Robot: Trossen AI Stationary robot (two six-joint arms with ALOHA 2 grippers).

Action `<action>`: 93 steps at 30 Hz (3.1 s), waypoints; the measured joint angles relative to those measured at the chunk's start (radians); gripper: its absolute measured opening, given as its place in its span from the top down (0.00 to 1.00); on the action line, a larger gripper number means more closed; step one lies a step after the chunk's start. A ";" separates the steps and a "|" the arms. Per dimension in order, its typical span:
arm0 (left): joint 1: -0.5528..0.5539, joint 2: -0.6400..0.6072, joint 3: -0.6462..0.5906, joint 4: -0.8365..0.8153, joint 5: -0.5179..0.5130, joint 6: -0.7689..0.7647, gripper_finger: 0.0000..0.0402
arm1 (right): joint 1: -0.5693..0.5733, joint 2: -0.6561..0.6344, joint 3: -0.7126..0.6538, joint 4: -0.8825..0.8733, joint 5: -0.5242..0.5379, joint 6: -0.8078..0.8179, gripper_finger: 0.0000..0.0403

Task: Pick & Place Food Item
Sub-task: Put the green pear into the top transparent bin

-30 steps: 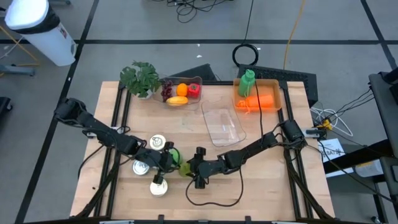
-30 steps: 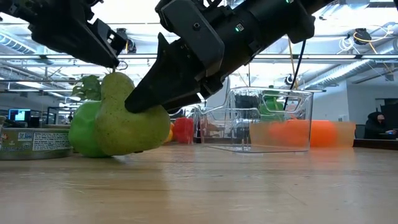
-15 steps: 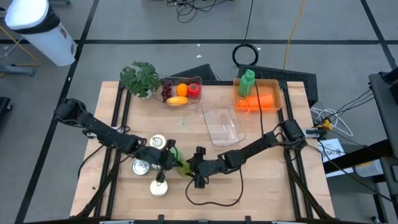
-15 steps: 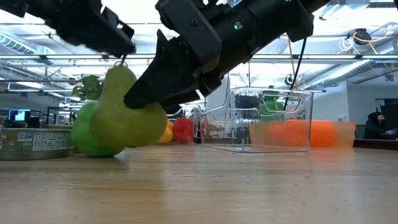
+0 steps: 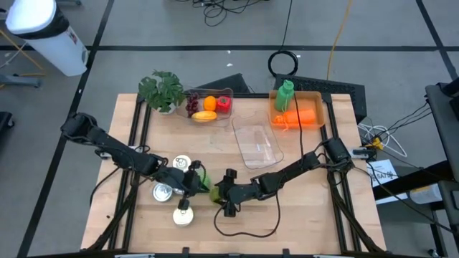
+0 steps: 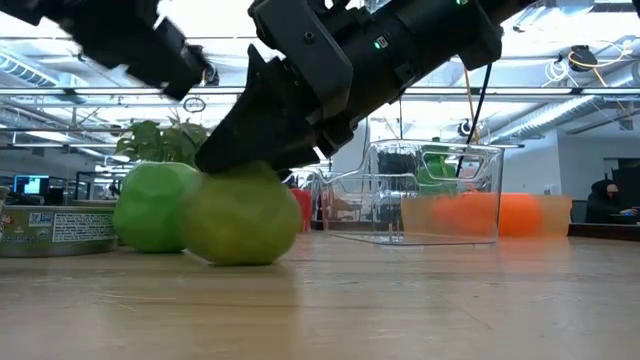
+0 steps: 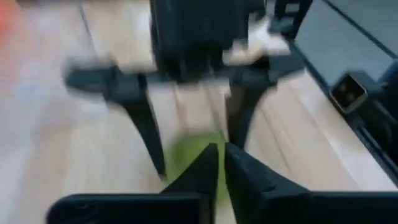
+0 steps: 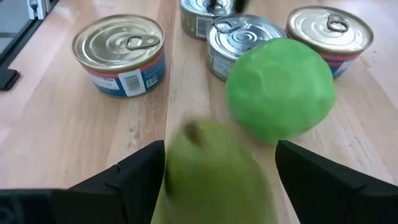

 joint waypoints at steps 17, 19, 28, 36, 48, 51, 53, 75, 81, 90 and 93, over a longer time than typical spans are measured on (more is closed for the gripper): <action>0.008 0.102 0.000 0.081 0.000 -0.034 0.48 | -0.002 0.000 0.000 0.004 0.001 0.000 0.33; 0.009 0.122 0.000 0.111 -0.006 0.013 0.46 | -0.002 0.000 0.000 0.003 0.001 0.002 0.33; 0.009 0.135 0.000 0.150 -0.010 0.079 0.45 | -0.002 0.000 0.000 0.001 0.001 0.008 0.33; 0.018 0.135 0.000 0.138 -0.013 0.077 0.49 | -0.002 0.001 0.000 0.006 0.002 0.008 0.34; 0.035 0.136 0.000 0.132 0.001 0.085 0.78 | -0.002 0.001 0.000 0.006 0.002 0.008 0.34; 0.035 0.136 0.000 0.133 0.003 0.086 0.82 | -0.002 0.001 0.000 0.006 0.002 0.008 0.35; 0.035 0.136 0.000 0.132 0.004 0.091 0.84 | -0.003 0.001 0.000 0.006 0.002 0.008 0.35; 0.048 0.086 -0.001 0.162 -0.070 0.201 0.99 | -0.005 -0.010 0.000 -0.007 0.003 -0.022 0.35; 0.048 -0.081 -0.001 0.118 -0.087 0.240 1.00 | -0.008 -0.119 0.000 -0.109 0.003 -0.044 0.35; 0.040 -0.121 0.000 0.060 0.047 0.052 0.87 | 0.003 -0.132 -0.001 -0.115 -0.001 -0.044 0.35; 0.022 -0.038 0.000 0.080 0.047 -0.006 0.76 | 0.000 -0.131 -0.001 -0.122 0.000 -0.044 0.35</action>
